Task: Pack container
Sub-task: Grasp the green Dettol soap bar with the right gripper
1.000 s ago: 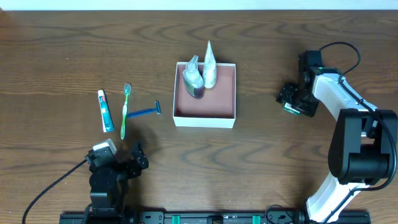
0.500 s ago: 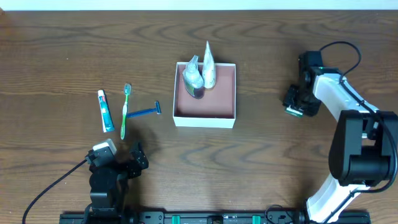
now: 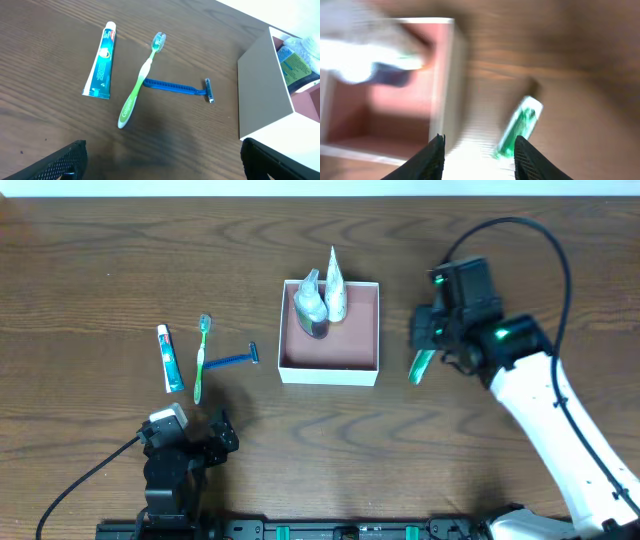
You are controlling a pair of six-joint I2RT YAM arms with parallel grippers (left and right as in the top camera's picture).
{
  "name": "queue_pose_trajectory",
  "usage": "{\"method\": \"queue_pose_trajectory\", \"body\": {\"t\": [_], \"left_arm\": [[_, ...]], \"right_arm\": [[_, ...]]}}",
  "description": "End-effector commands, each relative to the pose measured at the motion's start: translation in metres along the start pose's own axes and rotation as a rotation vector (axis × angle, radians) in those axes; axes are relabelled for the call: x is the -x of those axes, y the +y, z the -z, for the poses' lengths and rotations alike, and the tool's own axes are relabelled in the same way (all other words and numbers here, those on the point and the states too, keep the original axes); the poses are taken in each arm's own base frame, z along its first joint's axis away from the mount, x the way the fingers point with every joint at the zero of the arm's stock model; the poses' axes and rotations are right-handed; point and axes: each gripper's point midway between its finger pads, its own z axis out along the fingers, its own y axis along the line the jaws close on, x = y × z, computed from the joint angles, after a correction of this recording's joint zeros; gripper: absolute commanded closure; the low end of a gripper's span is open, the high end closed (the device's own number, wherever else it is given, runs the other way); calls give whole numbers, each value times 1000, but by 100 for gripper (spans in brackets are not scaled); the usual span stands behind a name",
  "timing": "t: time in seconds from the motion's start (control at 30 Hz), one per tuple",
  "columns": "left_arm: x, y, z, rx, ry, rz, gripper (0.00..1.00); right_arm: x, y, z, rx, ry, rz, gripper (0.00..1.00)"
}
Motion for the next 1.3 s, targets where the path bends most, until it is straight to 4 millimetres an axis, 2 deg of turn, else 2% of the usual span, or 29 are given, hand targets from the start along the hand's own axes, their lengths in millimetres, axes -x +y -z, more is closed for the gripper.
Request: {"method": "queue_pose_trajectory", "body": {"t": [0.0, 0.07, 0.2, 0.37, 0.63, 0.87, 1.0, 1.17, 1.2, 1.27], "left_arm": [[-5, 2, -3, 4, 12, -20, 2], [-5, 2, -3, 4, 12, -20, 2], [-5, 2, -3, 4, 12, -20, 2], [-5, 2, -3, 4, 12, -20, 2], [-5, 2, -3, 4, 12, -19, 2], [-5, 2, -3, 4, 12, -19, 2], [-5, 2, -3, 4, 12, -20, 2], [-5, 2, -3, 4, 12, -19, 2], [-5, 2, -3, 4, 12, -19, 2], [-5, 2, -3, 4, 12, -20, 2]], "right_arm": [[-7, 17, -4, -25, -4, 31, 52], [-9, 4, -6, -121, -15, 1, 46], [-12, -10, -13, -160, 16, -28, 33], [-37, -26, -31, -181, 163, -127, 24], [-68, -32, -82, -239, 310, -293, 17], [-97, -31, -128, -246, 426, -334, 18], [-102, -28, -139, -229, 448, -339, 17], [-109, -29, -142, -233, 463, -339, 17], [-111, -30, -142, -235, 467, -339, 21], [-117, -34, -144, -243, 472, -339, 36]]}}
